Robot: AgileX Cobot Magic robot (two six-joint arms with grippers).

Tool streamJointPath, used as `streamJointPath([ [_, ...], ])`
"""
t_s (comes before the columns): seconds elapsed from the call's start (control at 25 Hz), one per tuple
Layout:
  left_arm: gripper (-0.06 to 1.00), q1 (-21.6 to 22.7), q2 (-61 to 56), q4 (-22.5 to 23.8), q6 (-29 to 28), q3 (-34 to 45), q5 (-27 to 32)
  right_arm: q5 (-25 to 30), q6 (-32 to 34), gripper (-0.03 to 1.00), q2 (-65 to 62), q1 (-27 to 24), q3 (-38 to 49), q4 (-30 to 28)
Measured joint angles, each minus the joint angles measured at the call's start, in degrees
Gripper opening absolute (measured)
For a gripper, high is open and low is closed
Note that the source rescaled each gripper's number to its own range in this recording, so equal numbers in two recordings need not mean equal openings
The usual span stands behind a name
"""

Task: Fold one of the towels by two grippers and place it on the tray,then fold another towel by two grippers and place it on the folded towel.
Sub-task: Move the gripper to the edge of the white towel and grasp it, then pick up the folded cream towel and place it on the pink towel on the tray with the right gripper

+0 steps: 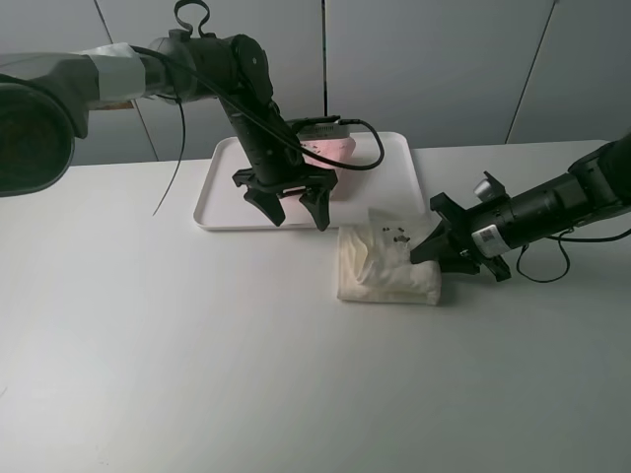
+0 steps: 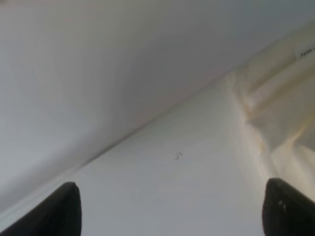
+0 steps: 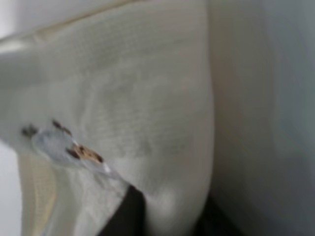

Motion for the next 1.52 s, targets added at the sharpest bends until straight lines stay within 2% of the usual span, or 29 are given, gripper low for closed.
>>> streamJointPath([
  [0.04,0.95,0.0,0.0,0.0,0.86,0.0,0.0,0.12,-0.45,0.08,0.0,0.0,0.0,0.25],
  [0.08,0.95,0.0,0.0,-0.11,1.62,0.0,0.0,0.12,-1.08,0.07,0.0,0.0,0.0,0.74],
  [0.36,0.95,0.21,-3.26,0.48,6.19,0.37,-0.11,7.08,-4.15,0.07,-0.62,0.0,0.0,3.11],
  [0.6,0.95,2.64,-9.67,0.24,7.15,0.37,-0.11,7.61,-4.15,0.07,-9.97,0.0,0.1,2.6],
  [0.72,0.95,4.18,-12.45,-0.01,7.43,1.76,-0.3,8.27,-0.71,0.07,-14.4,0.0,-2.45,1.37],
  [0.8,0.95,4.75,-14.98,-1.07,8.4,5.71,-0.47,9.41,2.36,0.07,-15.66,0.0,-5.8,-0.72],
  [0.88,0.95,5.0,-18.61,-1.76,9.7,13.09,-2.75,11.07,5.58,0.07,-16.04,0.0,-9.24,-2.23],
  [1.0,0.95,5.61,-25.44,-3.17,12.25,27.3,-10.81,12.11,8.83,0.07,-16.04,0.0,-14.28,-3.25],
  [1.2,0.95,8.37,-39.0,-9.63,20.64,50.41,-23.72,12.35,13.61,0.07,-13.77,1.06,-25.33,-3.49],
  [1.32,0.95,9.11,-44.88,-10.46,22.22,58.58,-29.04,12.49,17.38,0.07,-8.75,4.47,-34.44,-3.49],
  [1.44,0.95,9.1,-47.75,-11.25,22.32,63.27,-31.51,12.49,21.52,0.07,-1.54,9.13,-45.36,-3.25],
  [1.52,0.95,9.1,-48.24,-11.79,22.43,65.3,-32.63,12.53,23.76,0.07,3.35,11.82,-52.98,-1.07],
])
